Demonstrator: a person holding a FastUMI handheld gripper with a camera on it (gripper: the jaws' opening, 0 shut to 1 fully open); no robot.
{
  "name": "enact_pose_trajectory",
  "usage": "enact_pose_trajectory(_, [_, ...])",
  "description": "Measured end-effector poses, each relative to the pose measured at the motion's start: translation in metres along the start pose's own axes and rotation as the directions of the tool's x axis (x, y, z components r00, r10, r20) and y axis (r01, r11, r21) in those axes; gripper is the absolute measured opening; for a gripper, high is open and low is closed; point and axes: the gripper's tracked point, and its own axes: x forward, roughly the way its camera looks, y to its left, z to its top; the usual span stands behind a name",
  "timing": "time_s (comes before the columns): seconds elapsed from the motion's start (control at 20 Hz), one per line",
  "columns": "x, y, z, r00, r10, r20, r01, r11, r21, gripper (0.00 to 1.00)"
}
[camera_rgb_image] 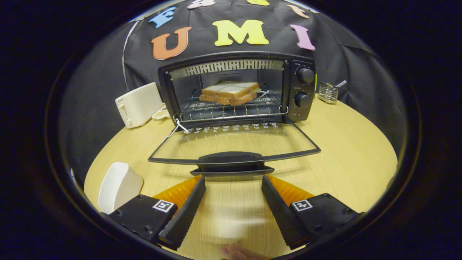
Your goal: Open the toaster oven, put the food inside, and close the toaster oven door.
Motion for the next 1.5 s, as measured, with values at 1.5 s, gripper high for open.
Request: enact_pose_trajectory(1.5, [-0.030,0.013,0.094,0.925,-0.028,0.379,0.071,0.992,-0.102,1.00])
